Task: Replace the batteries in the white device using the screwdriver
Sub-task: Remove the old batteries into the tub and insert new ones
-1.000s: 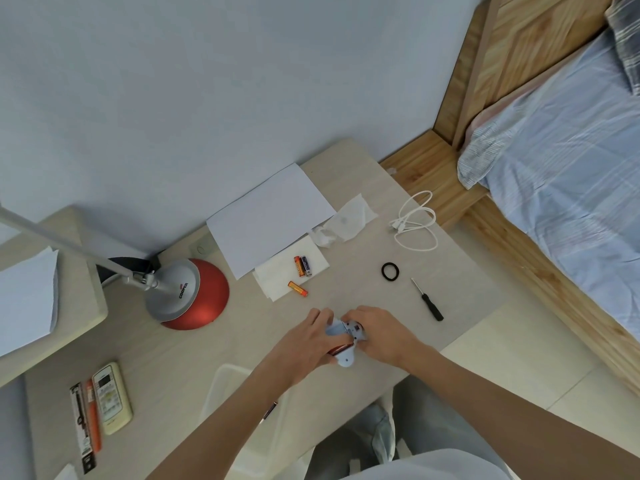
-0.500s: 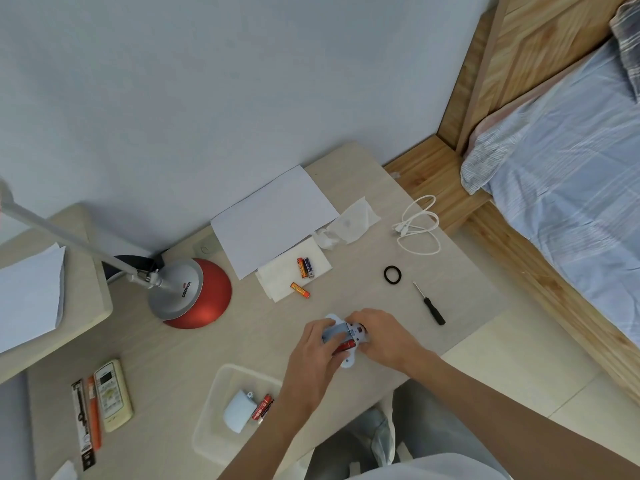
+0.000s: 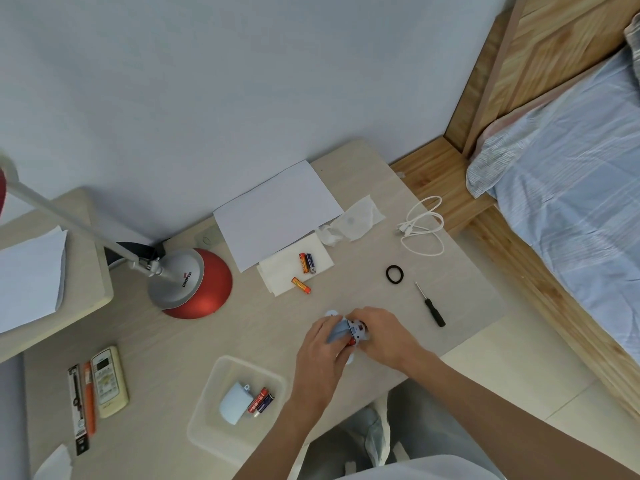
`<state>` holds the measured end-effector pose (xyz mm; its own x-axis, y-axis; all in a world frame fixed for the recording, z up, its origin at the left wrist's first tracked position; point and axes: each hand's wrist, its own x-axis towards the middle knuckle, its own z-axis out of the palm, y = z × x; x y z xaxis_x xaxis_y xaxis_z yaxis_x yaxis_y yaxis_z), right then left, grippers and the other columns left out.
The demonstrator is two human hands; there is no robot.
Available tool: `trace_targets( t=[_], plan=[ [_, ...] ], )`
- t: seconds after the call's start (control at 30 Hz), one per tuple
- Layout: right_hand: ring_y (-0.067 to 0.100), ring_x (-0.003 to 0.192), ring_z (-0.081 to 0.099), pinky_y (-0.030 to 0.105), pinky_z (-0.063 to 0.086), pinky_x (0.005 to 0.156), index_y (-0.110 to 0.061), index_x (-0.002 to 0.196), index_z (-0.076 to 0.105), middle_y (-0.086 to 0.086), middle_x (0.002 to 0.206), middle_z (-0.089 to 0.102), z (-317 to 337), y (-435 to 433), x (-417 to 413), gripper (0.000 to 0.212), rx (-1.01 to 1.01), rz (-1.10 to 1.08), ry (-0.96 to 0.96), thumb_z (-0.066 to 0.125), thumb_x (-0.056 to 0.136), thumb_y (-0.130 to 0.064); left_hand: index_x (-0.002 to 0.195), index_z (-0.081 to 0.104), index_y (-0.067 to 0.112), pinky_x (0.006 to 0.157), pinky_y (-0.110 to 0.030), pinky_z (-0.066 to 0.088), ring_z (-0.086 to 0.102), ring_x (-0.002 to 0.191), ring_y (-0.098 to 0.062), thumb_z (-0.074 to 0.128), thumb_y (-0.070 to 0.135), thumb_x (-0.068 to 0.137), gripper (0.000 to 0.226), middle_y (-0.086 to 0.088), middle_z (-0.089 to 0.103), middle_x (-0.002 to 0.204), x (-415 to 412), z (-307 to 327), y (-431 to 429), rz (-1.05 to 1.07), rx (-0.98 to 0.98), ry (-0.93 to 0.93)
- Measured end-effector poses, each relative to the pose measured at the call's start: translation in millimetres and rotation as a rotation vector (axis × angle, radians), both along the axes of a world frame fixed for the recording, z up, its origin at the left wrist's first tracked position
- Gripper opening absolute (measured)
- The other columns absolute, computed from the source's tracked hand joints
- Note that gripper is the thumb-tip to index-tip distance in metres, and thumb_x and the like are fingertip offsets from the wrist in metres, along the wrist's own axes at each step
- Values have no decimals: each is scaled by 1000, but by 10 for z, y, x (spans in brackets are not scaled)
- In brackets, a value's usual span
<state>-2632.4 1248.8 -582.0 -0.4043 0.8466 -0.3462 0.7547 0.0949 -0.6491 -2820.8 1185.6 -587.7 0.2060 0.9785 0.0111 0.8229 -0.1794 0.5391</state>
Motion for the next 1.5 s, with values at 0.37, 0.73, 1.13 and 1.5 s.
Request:
trace_targets(
  t=[0.37,0.73,1.13,1.5],
  plan=[
    [11,84,63,37,58,78,-33,106,64,-9,93,66,-25,12,42,29,10,12,-15,73,81,-21,118,81,23,108,-44,55,64,131,-18,86,33,86,35,4,78,123,192,10,-100,89,86,-12],
    [10,92,66,31,57,86,-32,115,66,-10,102,70,-42,8,63,34,18,18,-1,79,84,-26,117,78,12,102,-51,58,75,112,-23,72,35,91,35,-7,78,119,230,65,-144,122,118,-164],
    [5,87,66,32,59,84,-31,102,70,-14,93,70,-20,35,87,20,-9,23,-7,78,86,-21,99,84,13,91,-28,61,73,97,-3,88,3,80,22,9,78,102,-544,681,-774,584,181,-244],
    [1,88,66,30,58,85,-31,109,71,-16,95,71,3,45,119,30,-29,29,16,81,83,-19,90,86,25,80,-27,63,72,74,2,91,10,79,20,18,78,82,-1001,389,-1331,874,-339,-278]
  ],
)
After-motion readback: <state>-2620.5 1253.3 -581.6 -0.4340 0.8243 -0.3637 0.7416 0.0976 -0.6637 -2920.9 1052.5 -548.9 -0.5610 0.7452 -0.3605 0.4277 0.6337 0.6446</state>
